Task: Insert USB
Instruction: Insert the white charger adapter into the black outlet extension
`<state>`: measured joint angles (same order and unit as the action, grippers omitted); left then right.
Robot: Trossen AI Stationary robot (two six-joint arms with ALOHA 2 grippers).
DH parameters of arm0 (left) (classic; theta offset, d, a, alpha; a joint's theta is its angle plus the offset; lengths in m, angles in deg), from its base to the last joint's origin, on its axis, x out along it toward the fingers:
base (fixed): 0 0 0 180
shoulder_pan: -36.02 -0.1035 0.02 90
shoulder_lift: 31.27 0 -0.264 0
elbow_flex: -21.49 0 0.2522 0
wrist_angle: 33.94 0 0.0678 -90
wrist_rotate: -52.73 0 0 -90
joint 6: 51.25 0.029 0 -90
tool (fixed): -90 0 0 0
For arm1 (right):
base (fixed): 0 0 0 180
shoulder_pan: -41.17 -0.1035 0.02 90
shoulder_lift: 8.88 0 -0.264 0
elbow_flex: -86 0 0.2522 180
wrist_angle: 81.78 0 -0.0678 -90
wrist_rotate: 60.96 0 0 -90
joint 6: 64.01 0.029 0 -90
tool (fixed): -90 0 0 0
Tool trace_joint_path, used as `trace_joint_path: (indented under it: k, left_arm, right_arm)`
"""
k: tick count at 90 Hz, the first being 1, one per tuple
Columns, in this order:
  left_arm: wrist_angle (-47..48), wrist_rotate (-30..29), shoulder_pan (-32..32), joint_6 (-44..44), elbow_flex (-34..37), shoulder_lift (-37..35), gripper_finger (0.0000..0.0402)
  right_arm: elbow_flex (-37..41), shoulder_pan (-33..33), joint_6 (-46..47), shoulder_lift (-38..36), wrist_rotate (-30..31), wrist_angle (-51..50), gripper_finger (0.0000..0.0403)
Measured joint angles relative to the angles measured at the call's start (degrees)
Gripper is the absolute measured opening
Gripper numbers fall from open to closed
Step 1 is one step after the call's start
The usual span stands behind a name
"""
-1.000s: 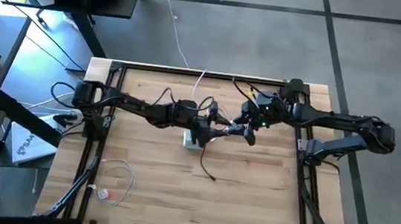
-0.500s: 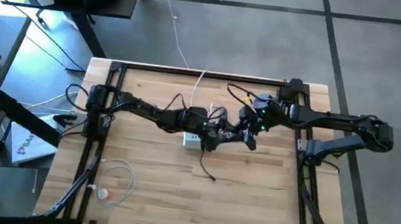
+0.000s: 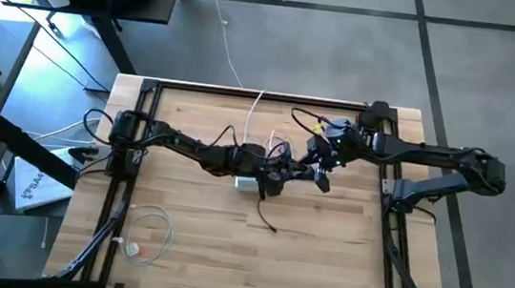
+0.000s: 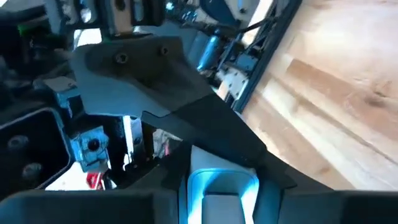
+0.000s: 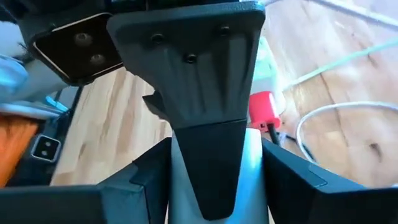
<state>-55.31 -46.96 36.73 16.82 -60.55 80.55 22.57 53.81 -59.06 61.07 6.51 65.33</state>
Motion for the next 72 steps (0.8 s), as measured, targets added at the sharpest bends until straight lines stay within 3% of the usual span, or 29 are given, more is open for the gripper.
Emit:
trace_joint_path:
  k: [33, 49, 61, 72]
  left_arm:
    - [-0.54, -8.92, 0.66, -1.32, 0.07, -2.05, 0.0101]
    - [0.48, -10.98, 0.37, -4.21, 0.14, -3.43, 0.0091]
    - [0.53, -10.36, 0.31, -7.7, 0.14, -3.95, 0.0093]
    - [0.97, -7.62, -1.04, -13.17, 0.14, -3.95, 0.0093]
  right_arm:
    - [-9.15, 0.87, -3.96, -0.2, 4.63, -12.06, 0.0221]
    - [-14.95, 0.85, -5.32, -0.68, 10.89, -23.1, 0.0236]
    - [-19.35, 0.86, -5.55, -1.09, 22.16, -32.4, 0.0238]
    - [-22.26, 0.88, -6.51, -1.16, 41.65, -40.35, 0.0238]
